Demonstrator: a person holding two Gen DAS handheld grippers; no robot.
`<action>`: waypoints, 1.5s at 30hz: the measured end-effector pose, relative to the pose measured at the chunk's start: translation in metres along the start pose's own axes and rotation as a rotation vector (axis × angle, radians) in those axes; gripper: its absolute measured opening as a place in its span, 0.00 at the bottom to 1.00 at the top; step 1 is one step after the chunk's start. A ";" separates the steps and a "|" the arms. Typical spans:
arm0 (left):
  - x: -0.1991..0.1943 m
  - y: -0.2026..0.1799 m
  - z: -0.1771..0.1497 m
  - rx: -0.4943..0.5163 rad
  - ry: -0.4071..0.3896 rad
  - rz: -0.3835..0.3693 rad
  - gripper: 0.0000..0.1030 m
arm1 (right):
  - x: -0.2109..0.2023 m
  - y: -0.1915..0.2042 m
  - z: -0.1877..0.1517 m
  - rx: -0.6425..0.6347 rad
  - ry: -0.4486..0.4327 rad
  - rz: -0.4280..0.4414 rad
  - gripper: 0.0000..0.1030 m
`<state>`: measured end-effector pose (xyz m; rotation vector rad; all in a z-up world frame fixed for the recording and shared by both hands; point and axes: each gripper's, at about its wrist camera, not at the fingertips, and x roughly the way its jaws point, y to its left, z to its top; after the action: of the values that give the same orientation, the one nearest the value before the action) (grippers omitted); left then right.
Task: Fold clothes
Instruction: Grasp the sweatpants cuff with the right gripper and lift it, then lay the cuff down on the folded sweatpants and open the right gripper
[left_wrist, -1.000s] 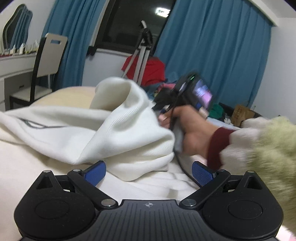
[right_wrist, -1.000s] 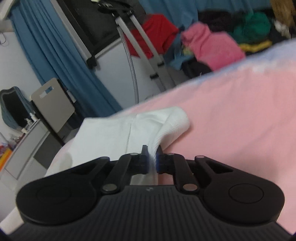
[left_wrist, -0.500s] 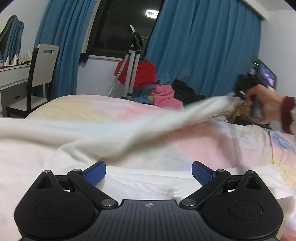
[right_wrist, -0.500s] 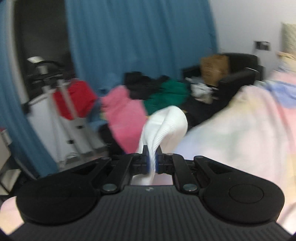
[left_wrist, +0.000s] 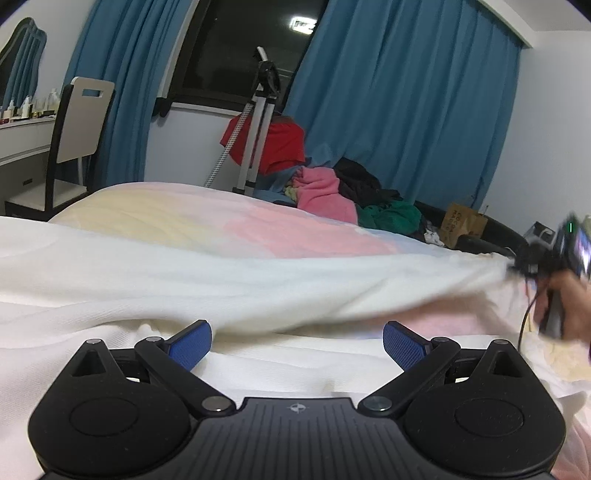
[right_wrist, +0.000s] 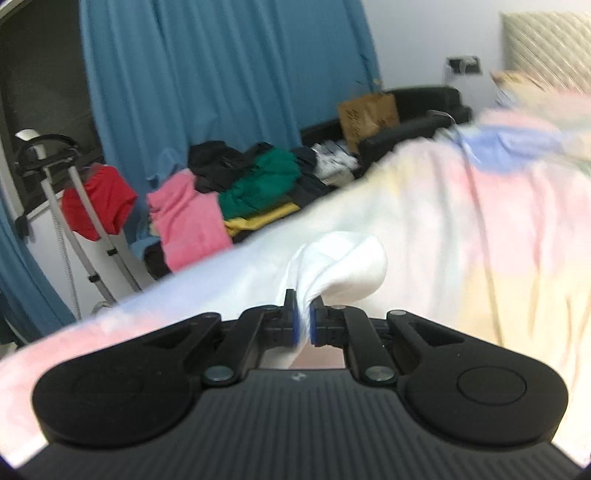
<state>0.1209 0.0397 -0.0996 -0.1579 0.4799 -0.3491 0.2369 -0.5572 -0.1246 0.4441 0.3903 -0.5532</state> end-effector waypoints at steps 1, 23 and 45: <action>0.000 -0.001 -0.001 0.002 0.001 -0.002 0.97 | 0.000 -0.013 -0.007 0.022 0.007 -0.008 0.09; -0.001 -0.040 -0.010 0.103 0.026 -0.006 0.97 | -0.059 -0.071 -0.053 0.114 0.119 0.060 0.74; -0.082 -0.066 -0.023 0.070 0.081 0.079 0.97 | -0.196 -0.154 -0.056 0.323 0.100 -0.239 0.73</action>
<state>0.0220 0.0065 -0.0701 -0.0568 0.5518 -0.2949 -0.0181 -0.5659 -0.1251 0.7437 0.4551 -0.8342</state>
